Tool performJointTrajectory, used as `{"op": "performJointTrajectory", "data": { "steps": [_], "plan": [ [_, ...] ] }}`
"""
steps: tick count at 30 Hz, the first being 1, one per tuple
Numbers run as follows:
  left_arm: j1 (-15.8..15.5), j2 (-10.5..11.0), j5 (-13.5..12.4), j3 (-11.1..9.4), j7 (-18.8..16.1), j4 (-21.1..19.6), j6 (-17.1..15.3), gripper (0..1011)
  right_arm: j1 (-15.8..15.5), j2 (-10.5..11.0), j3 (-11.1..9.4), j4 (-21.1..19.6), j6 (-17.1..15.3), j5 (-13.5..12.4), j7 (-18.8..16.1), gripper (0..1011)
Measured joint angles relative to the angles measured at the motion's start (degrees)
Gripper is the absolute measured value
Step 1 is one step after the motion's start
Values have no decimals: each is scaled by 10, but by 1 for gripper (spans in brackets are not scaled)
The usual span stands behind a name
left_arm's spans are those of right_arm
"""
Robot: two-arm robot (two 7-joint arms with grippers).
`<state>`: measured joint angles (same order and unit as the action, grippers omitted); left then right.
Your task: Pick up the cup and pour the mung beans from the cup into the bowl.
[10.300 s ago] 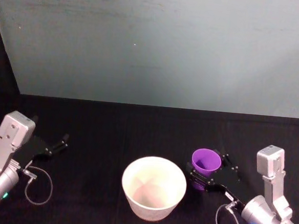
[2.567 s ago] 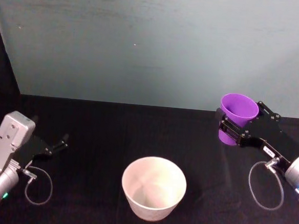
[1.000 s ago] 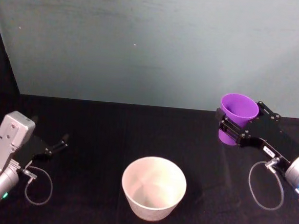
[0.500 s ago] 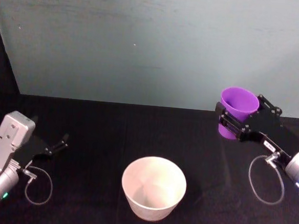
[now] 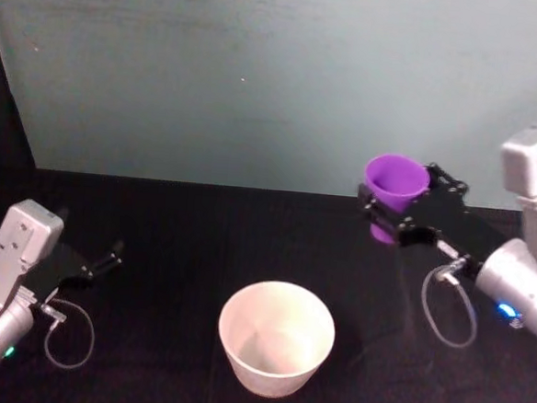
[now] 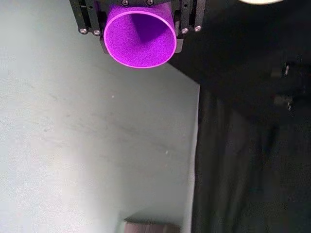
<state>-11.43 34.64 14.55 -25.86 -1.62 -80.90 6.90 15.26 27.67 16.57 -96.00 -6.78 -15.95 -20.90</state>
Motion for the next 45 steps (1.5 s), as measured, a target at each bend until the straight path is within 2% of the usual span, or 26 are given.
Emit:
{"op": "performJointTrajectory", "data": {
  "steps": [3, 6, 9, 10, 11, 15, 17, 19, 21, 22, 23, 24, 26, 32, 35, 38, 39, 45],
  "plan": [
    [0, 0, 0, 0, 0, 0, 0, 1003, 13, 1, 18, 8, -3, 23, -4, 746],
    [0, 0, 0, 0, 0, 0, 0, 1003, 25, 7, 41, 9, -7, 64, -6, 747],
    [0, 0, 0, 0, 0, 0, 0, 1004, 35, 22, 73, -2, -15, 129, -5, 747],
    [0, 0, 0, 0, 0, 0, 0, 1003, 35, 22, 73, -2, -15, 129, -5, 747],
    [0, 0, 0, 0, 0, 0, 0, 1004, 38, 29, 85, -7, -19, 153, -5, 746],
    [0, 0, 0, 0, 0, 0, 0, 1003, 46, 47, 113, -24, -34, 216, -8, 747],
    [0, 0, 0, 0, 0, 0, 0, 1003, 47, 50, 117, -28, -37, 225, -9, 747],
    [0, 0, 0, 0, 0, 0, 0, 1004, 54, 62, 134, -43, -50, 265, -15, 747],
    [0, 0, 0, 0, 0, 0, 0, 1004, 58, 68, 143, -50, -56, 283, -19, 747],
    [0, 0, 0, 0, 0, 0, 0, 1004, 63, 74, 152, -57, -63, 305, -23, 747],
    [0, 0, 0, 0, 0, 0, 0, 1003, 63, 74, 152, -57, -63, 305, -23, 747],
    [0, 0, 0, 0, 0, 0, 0, 1004, 67, 80, 163, -64, -69, 328, -26, 747],
    [0, 0, 0, 0, 0, 0, 0, 1004, 72, 87, 176, -72, -77, 357, -32, 747],
    [0, 0, 0, 0, 0, 0, 0, 1003, 81, 97, 198, -84, -88, 405, -48, 747],
    [0, 0, 0, 0, 0, 0, 0, 1003, 91, 103, 219, -89, -95, 448, -63, 747],
    [0, 0, 0, 0, 0, 0, 0, 1003, 97, 106, 232, -93, -99, 476, -69, 747],
    [0, 0, 0, 0, 0, 0, 0, 1003, 101, 107, 241, -95, -102, 494, -74, 746],
    [0, 0, 0, 0, 0, 0, 0, 1003, 116, 110, 269, -97, -102, 553, -89, 747]
  ]
}}
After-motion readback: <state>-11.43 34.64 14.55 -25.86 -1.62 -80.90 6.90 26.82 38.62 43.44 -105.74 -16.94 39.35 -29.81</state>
